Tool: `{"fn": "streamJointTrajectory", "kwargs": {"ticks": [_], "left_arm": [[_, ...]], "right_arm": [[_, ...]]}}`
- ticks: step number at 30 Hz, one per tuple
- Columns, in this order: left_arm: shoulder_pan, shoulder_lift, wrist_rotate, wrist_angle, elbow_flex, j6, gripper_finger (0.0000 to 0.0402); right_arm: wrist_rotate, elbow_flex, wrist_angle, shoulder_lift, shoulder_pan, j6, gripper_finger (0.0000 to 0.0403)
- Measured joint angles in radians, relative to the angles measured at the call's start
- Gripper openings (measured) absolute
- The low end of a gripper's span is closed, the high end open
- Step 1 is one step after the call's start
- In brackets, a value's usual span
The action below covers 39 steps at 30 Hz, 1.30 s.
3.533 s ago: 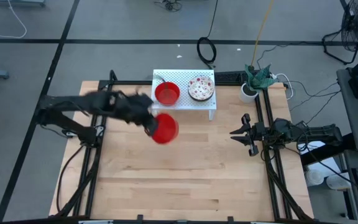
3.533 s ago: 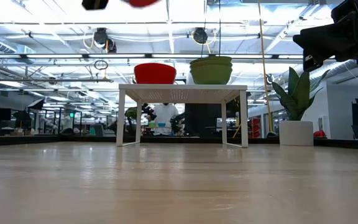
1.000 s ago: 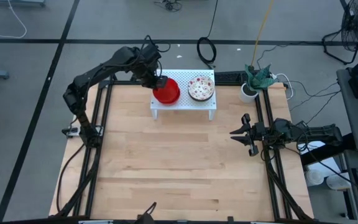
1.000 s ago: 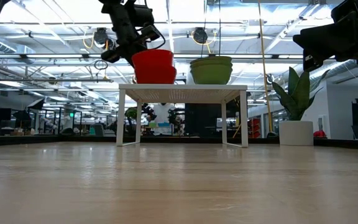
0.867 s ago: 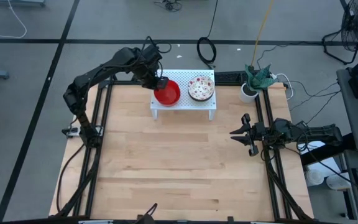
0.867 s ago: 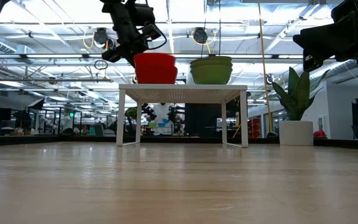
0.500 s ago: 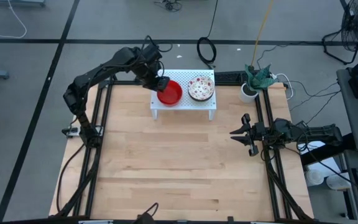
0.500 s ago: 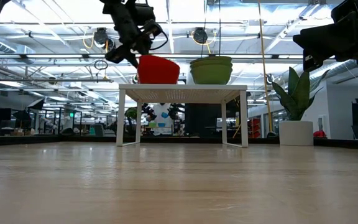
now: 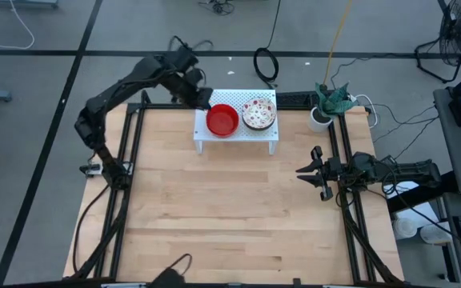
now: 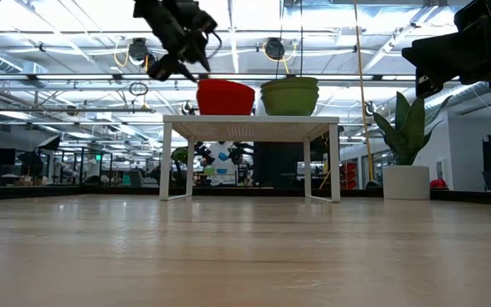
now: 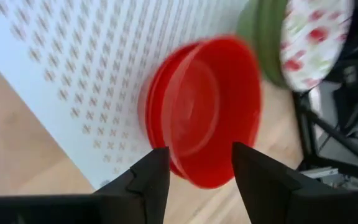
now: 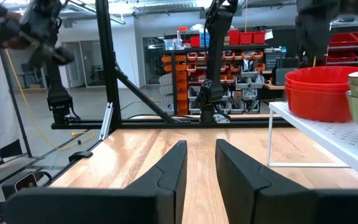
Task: Pick & Place Mini bowls
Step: Return to Home Position
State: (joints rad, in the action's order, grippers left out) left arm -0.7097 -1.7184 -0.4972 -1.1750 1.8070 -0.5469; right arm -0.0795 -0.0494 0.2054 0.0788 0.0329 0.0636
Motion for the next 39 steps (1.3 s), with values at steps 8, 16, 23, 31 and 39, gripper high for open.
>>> {"fn": "streamJointTrajectory", "kwargs": {"ticks": [8, 16, 23, 31, 39], "left_arm": [[-0.029, 0.210, 0.045, 0.195, 0.000, 0.060, 0.0175], [0.026, 0.509, 0.088, 0.261, 0.001, 0.207, 0.0175], [0.029, 0.732, 0.079, 0.260, 0.001, 0.164, 0.0175], [0.029, 0.939, 0.089, 0.075, 0.001, 0.371, 0.0175], [-0.014, 1.108, 0.359, -0.166, -0.237, 0.348, 0.0175]], "right_arm": [[0.000, 0.000, 0.000, 0.000, 0.000, 0.000, 0.0073], [0.000, 0.000, 0.000, 0.000, 0.000, 0.000, 0.0073], [0.000, 0.000, 0.000, 0.000, 0.000, 0.000, 0.0073], [0.000, 0.000, 0.000, 0.000, 0.000, 0.000, 0.0073], [0.000, 0.000, 0.000, 0.000, 0.000, 0.000, 0.0073]]}}
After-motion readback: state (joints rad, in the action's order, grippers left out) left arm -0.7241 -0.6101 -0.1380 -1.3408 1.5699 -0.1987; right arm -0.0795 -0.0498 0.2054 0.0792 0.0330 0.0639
